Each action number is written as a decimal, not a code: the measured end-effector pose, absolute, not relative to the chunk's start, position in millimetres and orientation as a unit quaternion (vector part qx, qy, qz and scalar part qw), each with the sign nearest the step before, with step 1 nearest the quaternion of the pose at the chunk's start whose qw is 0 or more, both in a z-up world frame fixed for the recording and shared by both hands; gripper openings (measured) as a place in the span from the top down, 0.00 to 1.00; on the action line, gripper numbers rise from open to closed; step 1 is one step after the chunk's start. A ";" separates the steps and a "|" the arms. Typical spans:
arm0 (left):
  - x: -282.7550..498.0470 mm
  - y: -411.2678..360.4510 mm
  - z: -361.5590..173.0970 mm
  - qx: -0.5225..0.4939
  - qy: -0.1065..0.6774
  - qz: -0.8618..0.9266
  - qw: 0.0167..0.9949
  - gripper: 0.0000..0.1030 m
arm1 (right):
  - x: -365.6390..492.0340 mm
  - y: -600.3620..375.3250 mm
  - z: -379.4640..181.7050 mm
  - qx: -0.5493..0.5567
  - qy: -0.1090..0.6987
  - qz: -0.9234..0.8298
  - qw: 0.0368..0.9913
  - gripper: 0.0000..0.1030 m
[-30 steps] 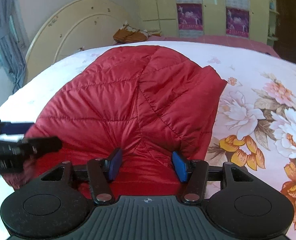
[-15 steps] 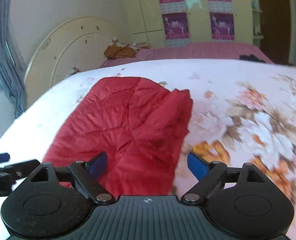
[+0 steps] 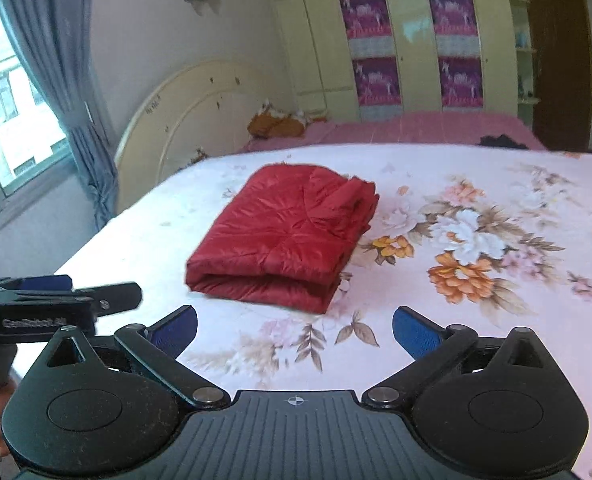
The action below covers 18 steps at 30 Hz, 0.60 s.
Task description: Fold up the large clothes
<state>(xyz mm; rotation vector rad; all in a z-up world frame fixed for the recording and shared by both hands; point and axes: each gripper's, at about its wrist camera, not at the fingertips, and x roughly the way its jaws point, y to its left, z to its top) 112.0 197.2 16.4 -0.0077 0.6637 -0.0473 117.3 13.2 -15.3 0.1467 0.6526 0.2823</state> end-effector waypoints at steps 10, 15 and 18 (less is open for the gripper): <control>67.0 205.9 31.7 -0.025 0.308 -0.001 0.951 0.00 | 61.4 25.8 12.1 0.048 0.288 0.110 0.950 0.00; 57.6 207.7 37.6 -0.012 0.302 0.010 0.953 0.00 | 53.5 25.8 17.7 0.042 0.273 0.093 0.957 0.00; 52.2 209.4 40.4 -0.012 0.298 0.012 0.954 0.00 | 52.3 23.7 16.8 0.044 0.274 0.084 0.957 0.00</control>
